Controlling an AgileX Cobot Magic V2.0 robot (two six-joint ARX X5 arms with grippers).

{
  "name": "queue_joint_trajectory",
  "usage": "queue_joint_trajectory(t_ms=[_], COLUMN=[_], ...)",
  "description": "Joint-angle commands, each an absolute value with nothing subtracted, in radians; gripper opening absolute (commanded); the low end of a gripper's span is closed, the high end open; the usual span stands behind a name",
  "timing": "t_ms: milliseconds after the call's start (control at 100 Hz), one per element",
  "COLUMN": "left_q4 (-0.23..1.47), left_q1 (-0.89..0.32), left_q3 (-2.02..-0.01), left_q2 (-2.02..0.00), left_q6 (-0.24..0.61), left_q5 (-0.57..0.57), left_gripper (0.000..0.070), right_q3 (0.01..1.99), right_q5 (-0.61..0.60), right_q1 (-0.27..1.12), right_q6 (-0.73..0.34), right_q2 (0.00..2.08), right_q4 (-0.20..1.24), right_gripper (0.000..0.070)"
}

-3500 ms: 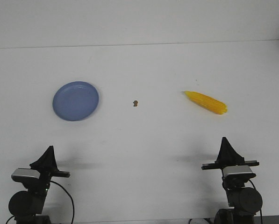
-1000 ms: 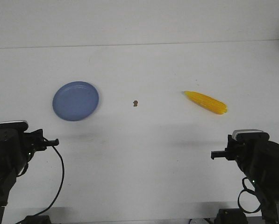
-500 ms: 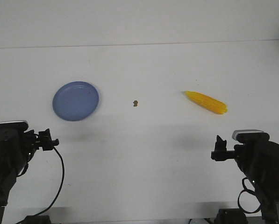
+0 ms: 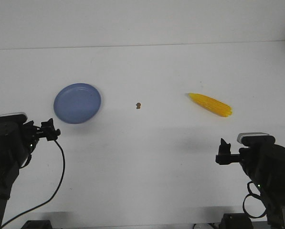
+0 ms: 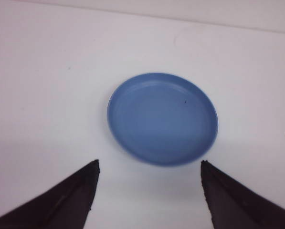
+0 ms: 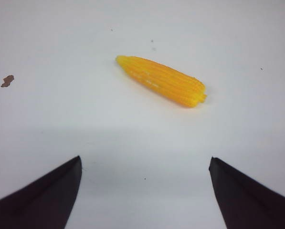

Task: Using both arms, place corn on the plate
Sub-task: 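Reach the left gripper forward to the rim of the blue plate, then close the left gripper on the blue plate's rim nearest it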

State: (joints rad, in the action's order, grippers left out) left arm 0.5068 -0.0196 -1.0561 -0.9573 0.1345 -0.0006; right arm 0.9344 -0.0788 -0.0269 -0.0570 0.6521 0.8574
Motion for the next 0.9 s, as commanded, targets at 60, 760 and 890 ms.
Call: queue_joint_trajectory(t_ms=[60, 760, 890], left_q4=[0.499, 0.484, 0.473], left_q1=[0.001, 0.100, 0.106], left_q3=[-1.133, -1.485, -1.485], left_q2=[-1.109, -1.802, -1.856], left_q6=[0.164, 0.178, 0.183], left_q5=[0.000, 0.000, 0.031], left_gripper=[0.0464, 0.0464, 0.0464], right_q3=[0.949, 0.949, 0.949], right_q5=[-0.081, -0.081, -0.081], right_q1=[-0.026, -0.026, -0.026], right_q6=[-0.064, -0.064, -0.064], right_q2=[0.656, 0.656, 0.656], right_q4=[0.852, 0.853, 0.853], right_gripper=[0.0563, 0.0563, 0.0563])
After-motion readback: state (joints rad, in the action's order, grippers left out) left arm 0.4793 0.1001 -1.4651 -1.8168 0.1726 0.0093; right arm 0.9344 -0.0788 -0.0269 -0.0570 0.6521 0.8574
